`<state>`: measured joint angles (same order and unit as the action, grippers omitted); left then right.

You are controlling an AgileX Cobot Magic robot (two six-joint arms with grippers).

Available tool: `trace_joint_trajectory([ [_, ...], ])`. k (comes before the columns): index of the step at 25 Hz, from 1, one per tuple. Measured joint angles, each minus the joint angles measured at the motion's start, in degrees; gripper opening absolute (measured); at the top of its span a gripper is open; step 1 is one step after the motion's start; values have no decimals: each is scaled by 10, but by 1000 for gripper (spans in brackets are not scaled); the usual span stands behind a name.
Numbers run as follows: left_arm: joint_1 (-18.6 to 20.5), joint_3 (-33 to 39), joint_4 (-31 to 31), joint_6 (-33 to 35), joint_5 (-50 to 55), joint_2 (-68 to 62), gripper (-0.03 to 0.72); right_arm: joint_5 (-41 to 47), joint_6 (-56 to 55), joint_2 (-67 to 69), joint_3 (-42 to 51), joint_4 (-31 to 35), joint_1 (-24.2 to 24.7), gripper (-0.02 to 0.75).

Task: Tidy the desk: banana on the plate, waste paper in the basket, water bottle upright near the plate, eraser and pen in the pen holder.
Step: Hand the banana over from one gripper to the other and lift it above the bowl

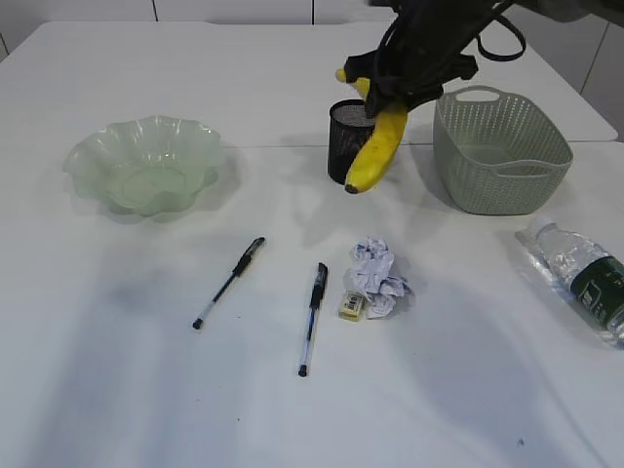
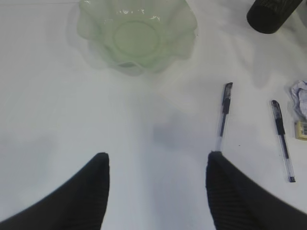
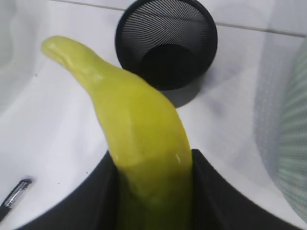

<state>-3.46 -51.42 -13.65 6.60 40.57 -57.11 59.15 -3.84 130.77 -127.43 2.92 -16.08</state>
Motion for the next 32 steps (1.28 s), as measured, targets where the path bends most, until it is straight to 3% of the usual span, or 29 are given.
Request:
trace_joint_trajectory([
  [5, 0, 0, -69, 66, 0, -15, 442, 0, 70, 0, -21, 78, 0, 269],
  [20, 0, -23, -450, 436, 65, -179, 442, 1, 364, -24, -29, 348, 0, 269],
  [26, 0, -78, -544, 513, 129, -246, 442, 4, 410, -42, -30, 425, 0, 269],
  [32, 0, -115, -568, 527, 130, -260, 442, 41, 420, -45, -30, 501, -1, 269],
])
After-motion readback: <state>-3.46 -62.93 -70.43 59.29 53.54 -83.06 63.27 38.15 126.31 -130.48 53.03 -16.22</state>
